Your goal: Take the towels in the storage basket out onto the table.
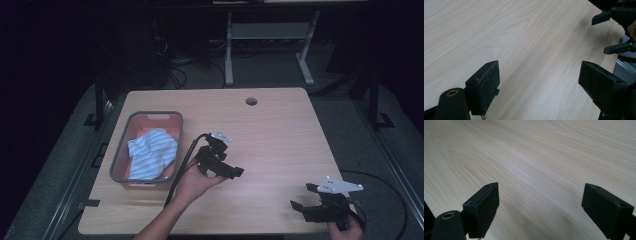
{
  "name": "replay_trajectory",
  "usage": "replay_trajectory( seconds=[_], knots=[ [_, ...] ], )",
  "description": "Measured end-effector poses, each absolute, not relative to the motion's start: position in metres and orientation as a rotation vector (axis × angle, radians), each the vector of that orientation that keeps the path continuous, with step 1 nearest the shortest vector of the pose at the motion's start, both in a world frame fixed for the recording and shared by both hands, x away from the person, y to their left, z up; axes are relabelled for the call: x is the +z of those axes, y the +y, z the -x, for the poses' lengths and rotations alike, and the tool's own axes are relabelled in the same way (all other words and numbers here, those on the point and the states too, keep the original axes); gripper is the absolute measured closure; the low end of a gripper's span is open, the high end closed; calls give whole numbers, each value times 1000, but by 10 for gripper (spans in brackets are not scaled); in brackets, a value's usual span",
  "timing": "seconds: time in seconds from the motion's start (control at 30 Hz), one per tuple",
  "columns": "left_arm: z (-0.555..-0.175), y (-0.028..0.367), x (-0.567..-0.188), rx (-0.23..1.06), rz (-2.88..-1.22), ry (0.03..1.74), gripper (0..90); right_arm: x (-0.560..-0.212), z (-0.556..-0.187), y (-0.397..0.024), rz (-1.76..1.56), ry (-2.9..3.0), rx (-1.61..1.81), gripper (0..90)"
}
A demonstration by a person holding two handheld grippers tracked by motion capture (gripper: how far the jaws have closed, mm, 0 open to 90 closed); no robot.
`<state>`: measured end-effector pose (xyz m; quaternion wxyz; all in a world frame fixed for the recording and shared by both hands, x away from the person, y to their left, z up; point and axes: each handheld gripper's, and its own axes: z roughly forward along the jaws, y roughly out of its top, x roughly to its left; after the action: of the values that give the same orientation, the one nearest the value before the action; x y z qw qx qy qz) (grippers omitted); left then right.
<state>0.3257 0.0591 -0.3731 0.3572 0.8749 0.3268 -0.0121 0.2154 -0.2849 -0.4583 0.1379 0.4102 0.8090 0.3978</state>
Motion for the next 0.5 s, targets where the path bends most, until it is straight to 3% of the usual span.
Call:
replay_trajectory(
  seconds=[0.5],
  knots=[
    [-339,87,-345,-67,-2203,866,180,-459,-216,-283,-1178,2343,1152,140]
  ],
)
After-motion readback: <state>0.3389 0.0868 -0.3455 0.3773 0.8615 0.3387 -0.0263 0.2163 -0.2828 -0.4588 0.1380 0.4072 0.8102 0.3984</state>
